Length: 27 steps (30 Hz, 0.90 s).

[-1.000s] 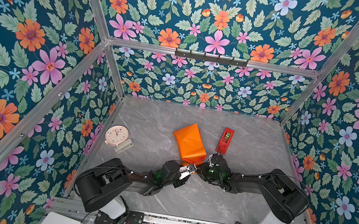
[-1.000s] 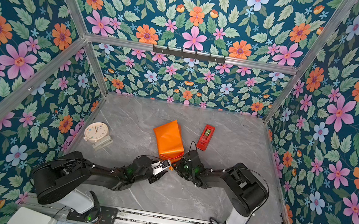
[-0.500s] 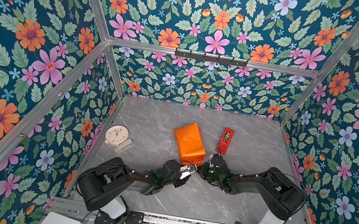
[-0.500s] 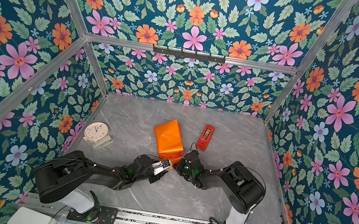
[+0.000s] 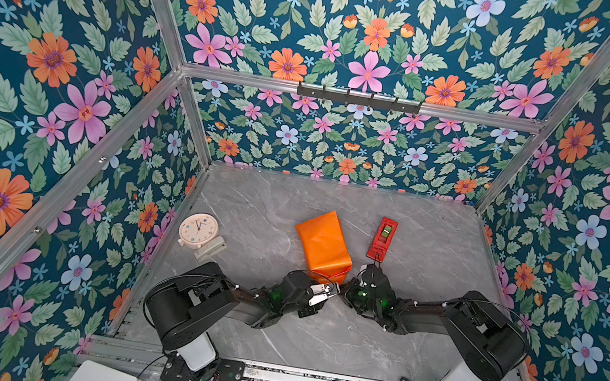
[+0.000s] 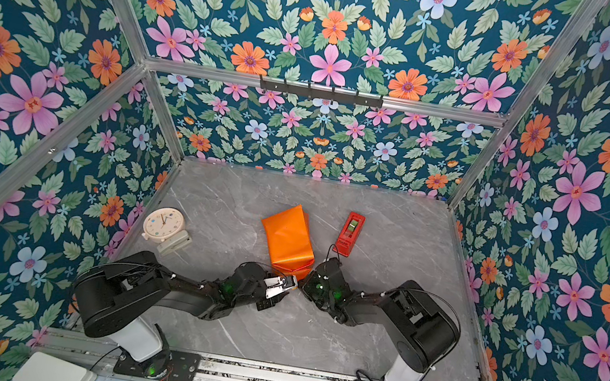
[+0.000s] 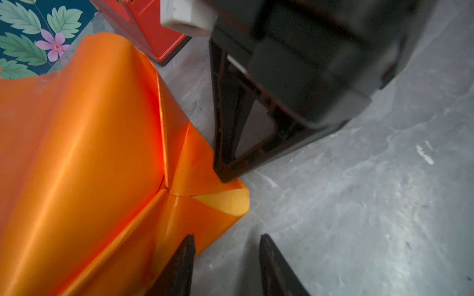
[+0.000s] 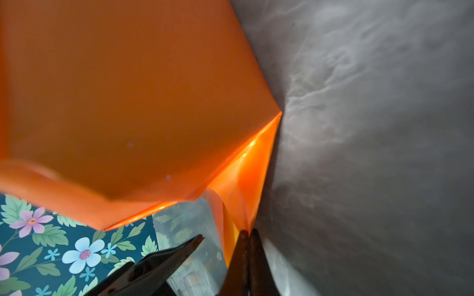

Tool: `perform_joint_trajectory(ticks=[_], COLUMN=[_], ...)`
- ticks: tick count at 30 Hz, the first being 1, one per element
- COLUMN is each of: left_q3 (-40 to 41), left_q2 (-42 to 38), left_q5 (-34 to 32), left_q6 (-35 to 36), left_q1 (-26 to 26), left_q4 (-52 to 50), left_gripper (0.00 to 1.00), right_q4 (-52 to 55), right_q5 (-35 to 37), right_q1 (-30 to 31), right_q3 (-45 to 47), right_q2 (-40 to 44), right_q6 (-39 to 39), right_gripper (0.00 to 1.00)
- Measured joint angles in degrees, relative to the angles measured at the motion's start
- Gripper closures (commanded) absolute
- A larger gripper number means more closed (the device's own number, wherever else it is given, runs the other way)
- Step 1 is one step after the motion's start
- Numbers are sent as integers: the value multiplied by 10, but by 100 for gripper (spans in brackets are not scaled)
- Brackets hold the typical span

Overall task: Wrap a gift box in wrapping paper
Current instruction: Fifth fold the wrapping paper around the gift box.

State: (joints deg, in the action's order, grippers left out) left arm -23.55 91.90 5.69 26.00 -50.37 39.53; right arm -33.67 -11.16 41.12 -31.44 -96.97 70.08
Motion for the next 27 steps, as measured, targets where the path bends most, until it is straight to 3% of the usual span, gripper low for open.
perform_joint_trajectory(ticks=[12,27], left_q3=[15,13], left_q2=[21,68], left_q5=[12,-8], left_q6=[73,115], left_q1=[0,0], left_q4=[73,148], left_gripper=[57,64], right_q4=[-12,-21], right_q5=[-9,-18], right_q1=[0,0], right_q3=[14,18], right_q2=[13,40], right_q6=[43,69], right_gripper=[100,100])
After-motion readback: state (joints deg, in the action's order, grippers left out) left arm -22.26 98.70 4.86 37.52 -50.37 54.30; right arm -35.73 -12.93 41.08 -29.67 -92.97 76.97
